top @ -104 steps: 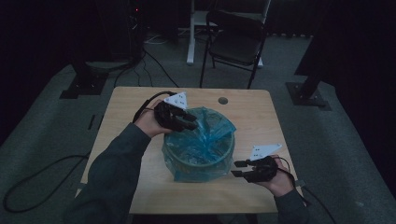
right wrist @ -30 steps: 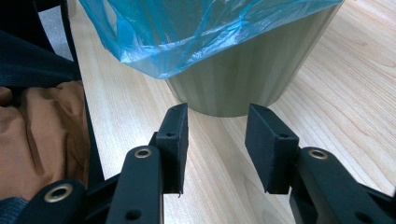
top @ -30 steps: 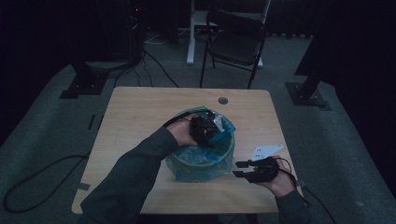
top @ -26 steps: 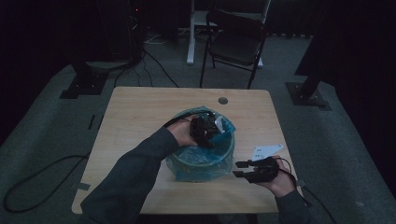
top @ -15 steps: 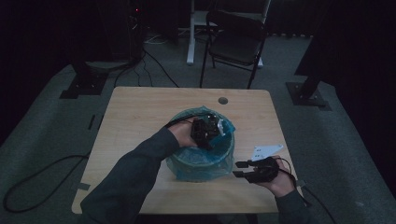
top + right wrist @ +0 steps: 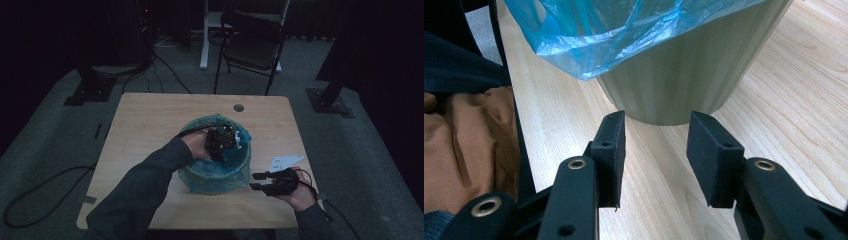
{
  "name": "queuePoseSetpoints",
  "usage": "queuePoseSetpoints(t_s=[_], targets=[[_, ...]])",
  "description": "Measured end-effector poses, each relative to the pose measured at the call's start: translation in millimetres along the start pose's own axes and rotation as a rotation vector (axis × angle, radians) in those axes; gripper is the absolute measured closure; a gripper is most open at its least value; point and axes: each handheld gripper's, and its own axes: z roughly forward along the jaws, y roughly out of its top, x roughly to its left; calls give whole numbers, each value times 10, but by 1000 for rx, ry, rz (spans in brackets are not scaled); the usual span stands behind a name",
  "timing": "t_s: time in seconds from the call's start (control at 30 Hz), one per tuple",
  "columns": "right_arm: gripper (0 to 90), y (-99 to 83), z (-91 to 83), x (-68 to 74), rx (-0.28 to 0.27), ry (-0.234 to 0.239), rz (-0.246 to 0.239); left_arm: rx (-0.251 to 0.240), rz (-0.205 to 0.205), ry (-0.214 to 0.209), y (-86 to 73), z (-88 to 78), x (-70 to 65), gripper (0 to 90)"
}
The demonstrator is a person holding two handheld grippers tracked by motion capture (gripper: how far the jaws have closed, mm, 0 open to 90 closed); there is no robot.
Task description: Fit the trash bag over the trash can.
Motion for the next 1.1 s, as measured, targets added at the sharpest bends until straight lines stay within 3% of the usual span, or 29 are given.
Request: queuePoseSetpoints(t_s=[0.33,0.47,0.5,0.6,0.77,0.9,1.1], targets=[[590,-3,3,-5,0,0,0,-8,11,6,1,-18,-1,550],[589,-5,3,-8,-2,0,1,-42,5,14,-8,-75,3,547],[589,-5,2,-8,-3,0,1,-75,-6,16,-16,-124,1,547],[589,-8,6,-11,-2,1,3,-112,-19,19,-33,-213,-16,547],[589,-8,12,-7,0,1,3,-147,-26,31,-77,-317,-7,548],[589,-9,10,-5,1,1,5,-221,-66,34,-168,-463,42,551],[588,-10,18,-8,3,0,3,-249,-84,64,-234,-613,78,553]])
